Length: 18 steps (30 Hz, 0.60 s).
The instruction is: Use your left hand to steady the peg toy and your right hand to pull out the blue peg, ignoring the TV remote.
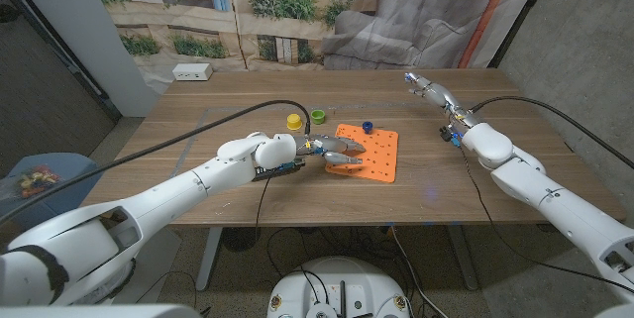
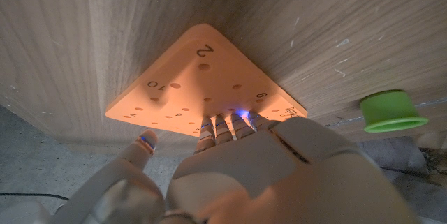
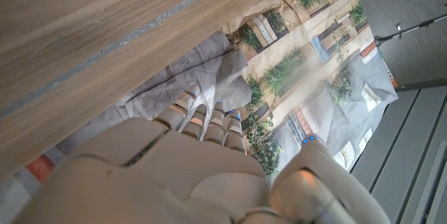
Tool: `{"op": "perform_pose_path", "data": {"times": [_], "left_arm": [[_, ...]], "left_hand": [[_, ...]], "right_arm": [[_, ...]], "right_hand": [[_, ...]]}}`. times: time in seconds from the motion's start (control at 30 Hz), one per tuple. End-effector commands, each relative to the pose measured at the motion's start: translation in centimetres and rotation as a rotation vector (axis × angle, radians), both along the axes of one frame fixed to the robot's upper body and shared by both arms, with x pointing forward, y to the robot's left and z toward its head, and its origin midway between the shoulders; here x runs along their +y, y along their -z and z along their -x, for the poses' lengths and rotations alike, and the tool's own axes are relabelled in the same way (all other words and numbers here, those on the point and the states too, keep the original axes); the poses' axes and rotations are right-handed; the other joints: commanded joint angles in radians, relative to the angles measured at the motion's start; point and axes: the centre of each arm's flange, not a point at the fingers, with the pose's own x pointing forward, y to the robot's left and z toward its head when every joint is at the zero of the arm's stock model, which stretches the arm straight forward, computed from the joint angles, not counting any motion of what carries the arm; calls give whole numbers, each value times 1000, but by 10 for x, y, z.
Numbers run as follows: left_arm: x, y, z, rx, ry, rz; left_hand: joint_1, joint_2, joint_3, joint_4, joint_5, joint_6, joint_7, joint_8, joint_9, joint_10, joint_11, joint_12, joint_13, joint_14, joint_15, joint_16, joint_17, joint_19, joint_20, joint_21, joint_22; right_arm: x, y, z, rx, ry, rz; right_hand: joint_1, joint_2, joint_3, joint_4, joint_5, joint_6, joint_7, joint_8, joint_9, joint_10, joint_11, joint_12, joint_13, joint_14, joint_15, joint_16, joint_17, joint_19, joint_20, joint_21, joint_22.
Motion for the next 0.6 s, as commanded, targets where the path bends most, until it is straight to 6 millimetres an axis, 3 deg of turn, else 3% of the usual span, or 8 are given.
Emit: {"op": "perform_pose_path", "data": {"times": [0.03, 0.17, 0.4, 0.6], "left_arm": [[1, -1, 0, -1, 8, -14], [1, -1, 0, -2, 8, -19], [3, -2, 1, -9, 7, -27], [3, -2, 1, -13, 5, -31]], "left_hand": [[8, 94, 1, -2, 4, 10, -5, -3, 3, 9, -2, 1, 5, 7, -43, 3, 4, 8, -165, 6, 1], [8, 94, 1, -2, 4, 11, -5, -3, 3, 11, -3, 1, 6, 8, -44, 3, 4, 11, -164, 7, 1], [8, 93, 1, -3, 4, 13, -8, -3, 3, 14, -5, 0, 6, 11, -47, 2, 4, 13, -165, 6, 1], [9, 92, 1, -4, 4, 16, -10, -2, 3, 17, -7, 0, 6, 13, -48, 2, 4, 16, -166, 6, 1]], "right_arm": [[13, -17, 6, -44, 69, 220], [17, -22, 8, -55, 90, 283], [27, -29, 11, -50, 124, 394], [36, -35, 14, -54, 125, 448]], "right_hand": [[30, -8, 8, -23, -13, -5, -6, -4, 5, -19, 5, -5, 4, -12, -13, -2, -1, -7, -22, -1, 2], [56, -14, 15, -48, -27, -5, -10, -1, 6, -36, 4, -7, 4, -25, -1, -5, -5, -16, -15, -3, 2], [90, -26, 24, -82, -49, 0, -49, 2, 7, -50, 7, -6, 5, -42, 1, -8, -9, -27, -9, -4, 2], [138, -31, 43, -122, -63, 11, -51, 9, 9, -65, 7, -5, 6, -54, 20, -8, -13, -31, -2, -3, 2]]}}
